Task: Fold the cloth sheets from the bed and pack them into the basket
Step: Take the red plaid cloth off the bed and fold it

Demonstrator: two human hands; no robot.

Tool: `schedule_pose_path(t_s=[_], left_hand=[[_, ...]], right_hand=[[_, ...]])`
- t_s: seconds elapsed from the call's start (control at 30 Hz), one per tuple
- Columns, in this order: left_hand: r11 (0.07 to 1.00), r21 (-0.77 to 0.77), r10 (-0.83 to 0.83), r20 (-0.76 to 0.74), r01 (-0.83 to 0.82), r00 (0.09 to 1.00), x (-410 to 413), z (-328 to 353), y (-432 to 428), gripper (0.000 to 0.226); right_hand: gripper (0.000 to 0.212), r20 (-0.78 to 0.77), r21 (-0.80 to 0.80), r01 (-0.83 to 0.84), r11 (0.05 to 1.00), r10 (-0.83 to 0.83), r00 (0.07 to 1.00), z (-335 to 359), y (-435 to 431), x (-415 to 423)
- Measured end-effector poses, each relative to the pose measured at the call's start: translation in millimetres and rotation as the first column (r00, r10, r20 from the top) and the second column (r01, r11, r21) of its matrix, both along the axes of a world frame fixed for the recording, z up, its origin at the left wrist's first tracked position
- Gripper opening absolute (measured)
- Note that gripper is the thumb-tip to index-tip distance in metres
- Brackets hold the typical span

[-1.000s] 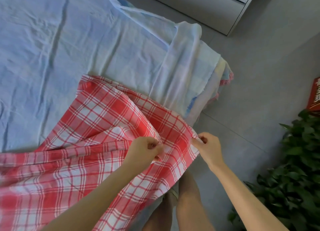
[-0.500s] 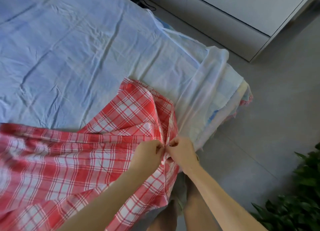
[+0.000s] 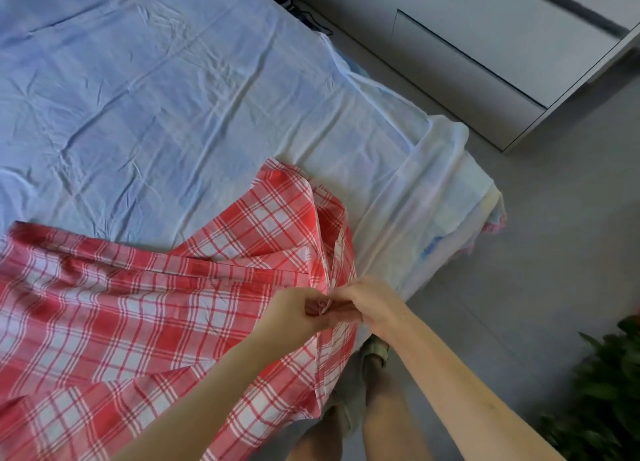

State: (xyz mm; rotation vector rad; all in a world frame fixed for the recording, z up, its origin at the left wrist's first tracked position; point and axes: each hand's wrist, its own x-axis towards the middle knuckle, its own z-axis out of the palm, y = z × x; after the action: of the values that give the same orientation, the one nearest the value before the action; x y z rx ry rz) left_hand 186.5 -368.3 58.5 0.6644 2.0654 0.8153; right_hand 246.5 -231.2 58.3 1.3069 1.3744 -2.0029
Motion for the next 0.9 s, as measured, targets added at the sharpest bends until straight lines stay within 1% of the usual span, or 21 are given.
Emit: schedule_pose_path(t_s=[0.1, 0.17, 0.23, 0.27, 0.33, 0.37, 0.43, 0.47, 0.5, 0.6, 0.67, 0.8, 0.9], left_hand=[[0.998, 0.004, 0.067, 0.105, -0.067, 0.992, -7.2, 5.9, -3.8, 0.016], [0.993, -0.009, 0.120, 0.127, -0.119, 0.985, -9.5, 8.6, -6.0, 0.013], [0.977, -0.032, 0.211, 0.105, -0.209, 0.972, -12.9, 9.1, -8.2, 0.017], [0.960, -0.046, 0.278, 0.069, -0.276, 0.958, -16.6, 8.9, -9.7, 0.019], [0.890, -0.050, 0.451, -0.057, -0.454, 0.891, -28.5, 10.7, -12.6, 0.027], [0.843, -0.037, 0.526, -0.146, -0.536, 0.838, -36.0, 14.1, -13.8, 0.033], [0.775, -0.002, 0.604, -0.291, -0.631, 0.742, -46.9, 23.9, -13.9, 0.036], [0.772, 0.012, 0.603, -0.331, -0.636, 0.726, -47.8, 29.7, -12.5, 0.034], [0.788, 0.017, 0.580, -0.358, -0.615, 0.732, -46.1, 36.6, -9.5, 0.032], [0.878, 0.035, 0.453, -0.384, -0.477, 0.805, -29.5, 49.0, 1.8, 0.030], [0.895, 0.055, 0.436, -0.328, -0.443, 0.838, -21.5, 53.2, 6.2, 0.027], [0.889, 0.088, 0.458, -0.217, -0.450, 0.862, -28.1, 59.8, -3.6, 0.027], [0.926, 0.112, 0.375, -0.160, -0.361, 0.913, -32.6, 71.1, -18.0, 0.015]], right_hand=[[0.008, -0.027, -0.025, -0.017, 1.000, 0.016, 0.999, 2.3, 0.5, 2.4], [0.009, -0.034, -0.001, -0.061, 0.998, 0.061, 0.998, 3.0, -0.7, 4.5], [0.010, -0.033, 0.079, -0.096, 0.992, 0.099, 0.995, 2.0, -1.0, 7.0], [0.012, -0.023, 0.171, -0.113, 0.979, 0.119, 0.993, 1.0, 0.3, 8.8], [0.022, -0.006, 0.407, -0.143, 0.902, 0.159, 0.987, -0.4, 5.0, 13.1], [0.027, -0.008, 0.484, -0.140, 0.864, 0.165, 0.986, 0.8, 6.5, 15.0], [0.030, -0.035, 0.554, -0.127, 0.823, 0.175, 0.984, 7.7, 6.9, 16.2], [0.029, -0.058, 0.567, -0.130, 0.813, 0.197, 0.979, 13.5, 4.4, 15.0], [0.029, -0.085, 0.573, -0.135, 0.808, 0.222, 0.971, 20.7, 0.8, 11.9], [0.024, -0.171, 0.544, -0.149, 0.826, 0.283, 0.944, 41.6, -14.9, -2.5], [0.024, -0.216, 0.518, -0.166, 0.839, 0.315, 0.924, 52.1, -26.7, -11.6], [0.024, -0.268, 0.473, -0.139, 0.870, 0.292, 0.918, 67.1, -35.8, -23.6], [0.021, -0.298, 0.409, -0.124, 0.904, 0.261, 0.918, 76.2, -39.3, -28.4]])
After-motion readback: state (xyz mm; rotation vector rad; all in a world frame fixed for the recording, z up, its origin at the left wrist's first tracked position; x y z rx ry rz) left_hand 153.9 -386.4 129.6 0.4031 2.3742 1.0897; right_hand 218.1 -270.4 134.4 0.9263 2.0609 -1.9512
